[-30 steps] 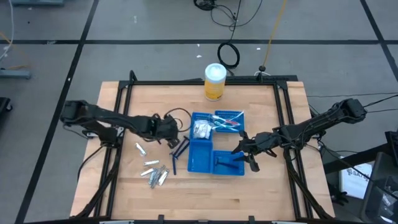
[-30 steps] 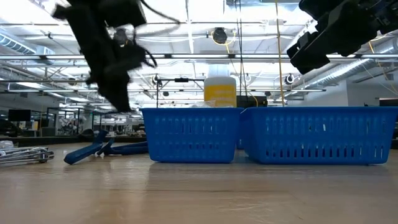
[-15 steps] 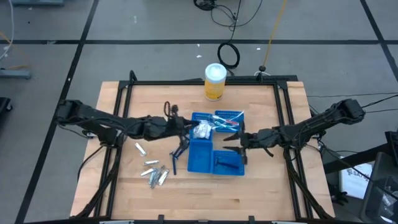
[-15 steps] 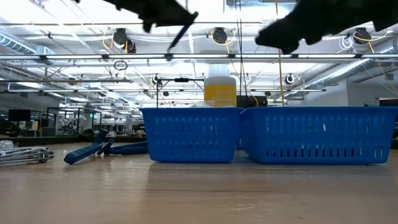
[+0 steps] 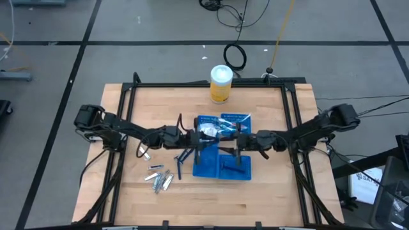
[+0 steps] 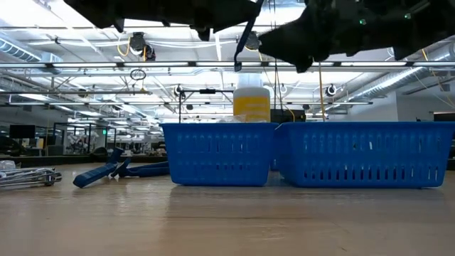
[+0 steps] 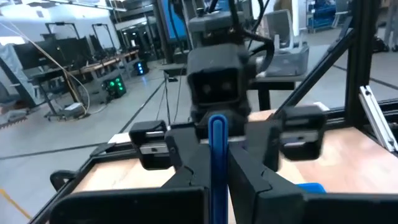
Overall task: Pick & Place Travel size toiletries
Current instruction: Put the blue razor into the bottom right blue bin
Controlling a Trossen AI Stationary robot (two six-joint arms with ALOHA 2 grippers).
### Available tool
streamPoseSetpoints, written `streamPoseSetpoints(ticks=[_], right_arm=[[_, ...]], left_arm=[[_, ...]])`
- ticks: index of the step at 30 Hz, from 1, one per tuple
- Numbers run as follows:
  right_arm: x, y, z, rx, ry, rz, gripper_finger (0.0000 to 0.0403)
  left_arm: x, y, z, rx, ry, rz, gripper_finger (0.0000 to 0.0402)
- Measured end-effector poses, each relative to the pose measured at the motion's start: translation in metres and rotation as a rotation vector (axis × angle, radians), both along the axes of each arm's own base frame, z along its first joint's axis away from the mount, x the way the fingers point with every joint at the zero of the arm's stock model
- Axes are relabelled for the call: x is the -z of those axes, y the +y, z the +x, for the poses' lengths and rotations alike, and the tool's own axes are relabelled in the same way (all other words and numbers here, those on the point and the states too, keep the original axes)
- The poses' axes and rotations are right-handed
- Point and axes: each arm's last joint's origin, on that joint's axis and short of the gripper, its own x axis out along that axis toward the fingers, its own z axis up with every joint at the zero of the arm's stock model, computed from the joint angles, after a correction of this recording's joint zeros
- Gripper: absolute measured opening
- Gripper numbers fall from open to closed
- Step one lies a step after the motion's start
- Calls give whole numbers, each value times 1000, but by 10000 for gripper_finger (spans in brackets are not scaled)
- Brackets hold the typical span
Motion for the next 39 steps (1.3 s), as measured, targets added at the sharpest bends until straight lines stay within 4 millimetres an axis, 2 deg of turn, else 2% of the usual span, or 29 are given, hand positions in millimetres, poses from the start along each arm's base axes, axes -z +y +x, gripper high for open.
streamPoseSetpoints(ticks=[4,8,14,18,25,34,39], right_arm=[[2,-3,6,-8,-56,13,185],[6,-8,12,13,-48,24,220],[4,-10,21,-19,-55,48,227],[-1,-10,23,-20,-87,20,208],[-4,-14,23,-8,-118,-12,152],[-4,-22,25,-54,-113,-7,61],[-4,-22,25,-53,-113,-16,23]], left_arm=[[0,0,0,1,-2,-1,7],[-1,3,0,15,-6,-15,18],[0,9,1,-5,1,-53,12],[2,10,1,7,21,-58,8],[3,10,1,8,34,-77,32],[2,10,1,7,25,-74,8],[2,10,1,6,24,-79,34]])
